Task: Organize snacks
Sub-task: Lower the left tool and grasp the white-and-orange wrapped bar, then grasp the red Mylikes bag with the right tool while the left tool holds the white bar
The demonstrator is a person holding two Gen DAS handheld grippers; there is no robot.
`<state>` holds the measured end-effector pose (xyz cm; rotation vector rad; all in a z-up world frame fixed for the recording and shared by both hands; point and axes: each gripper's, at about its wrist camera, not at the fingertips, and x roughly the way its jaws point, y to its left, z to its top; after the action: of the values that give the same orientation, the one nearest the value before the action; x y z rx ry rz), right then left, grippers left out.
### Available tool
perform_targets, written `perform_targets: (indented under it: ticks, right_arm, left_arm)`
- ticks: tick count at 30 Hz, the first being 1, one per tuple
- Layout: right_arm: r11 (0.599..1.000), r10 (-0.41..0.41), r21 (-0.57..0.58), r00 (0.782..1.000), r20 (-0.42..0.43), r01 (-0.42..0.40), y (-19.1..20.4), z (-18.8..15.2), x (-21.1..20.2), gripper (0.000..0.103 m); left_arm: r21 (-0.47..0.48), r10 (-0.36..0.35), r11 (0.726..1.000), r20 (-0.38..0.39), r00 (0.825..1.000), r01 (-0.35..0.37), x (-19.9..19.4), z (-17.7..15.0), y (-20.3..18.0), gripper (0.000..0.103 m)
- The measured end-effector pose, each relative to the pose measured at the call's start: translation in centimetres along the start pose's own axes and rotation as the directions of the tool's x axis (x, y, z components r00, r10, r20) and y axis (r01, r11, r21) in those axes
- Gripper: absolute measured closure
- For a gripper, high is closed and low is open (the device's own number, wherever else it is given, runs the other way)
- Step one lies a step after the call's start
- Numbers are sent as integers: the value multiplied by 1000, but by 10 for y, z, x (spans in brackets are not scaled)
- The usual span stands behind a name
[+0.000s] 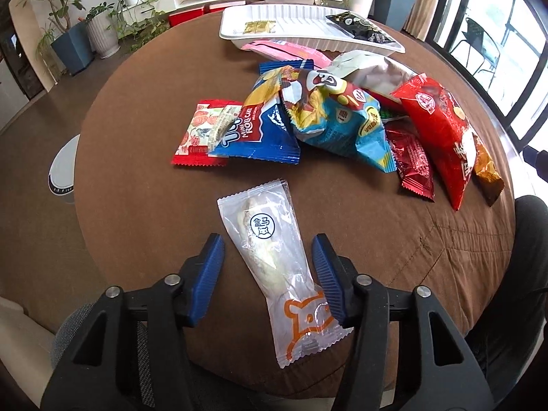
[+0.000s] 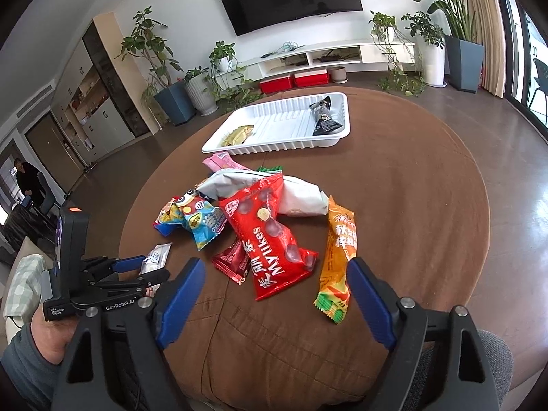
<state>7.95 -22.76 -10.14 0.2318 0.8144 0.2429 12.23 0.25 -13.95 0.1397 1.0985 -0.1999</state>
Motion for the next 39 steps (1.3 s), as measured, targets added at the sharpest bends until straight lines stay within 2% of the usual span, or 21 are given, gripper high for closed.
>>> perform_targets:
  ticks: [3,6,10,20,28,36,39]
  right_arm:
    - [1000,0,1,1000,1,0,-2,0,0,16]
    - [1000,-5,0,1000,-1,5,-3,-1,2,16]
    - [1000,-10,1,1000,3,10,-4,-1,1,17]
    - [999,-35,-12,999,-20,35,-10,4,7,21]
    - [992,-39,-125,995,-96,27,6,16,36,26]
    - [974,-89,-223,976,-200,43,20,25,77,28]
    - [966,-107,-255,967,-231,46,21,25,88,35]
  left_arm:
    - [44,-8,999,8,1000,7,-2,0,-9,70]
    - [89,4,996,11,1000,-5,-3,0,-15,74]
    - [102,-28,994,3,1000,27,-3,1,-13,78]
    - [58,-103,993,10,995,102,-8,-4,-1,79]
    - [15,-170,985,31,985,169,-15,-5,6,79]
    - [-4,-210,978,42,977,211,-18,-9,6,80]
    - [-11,-220,975,44,974,221,-18,-9,7,79]
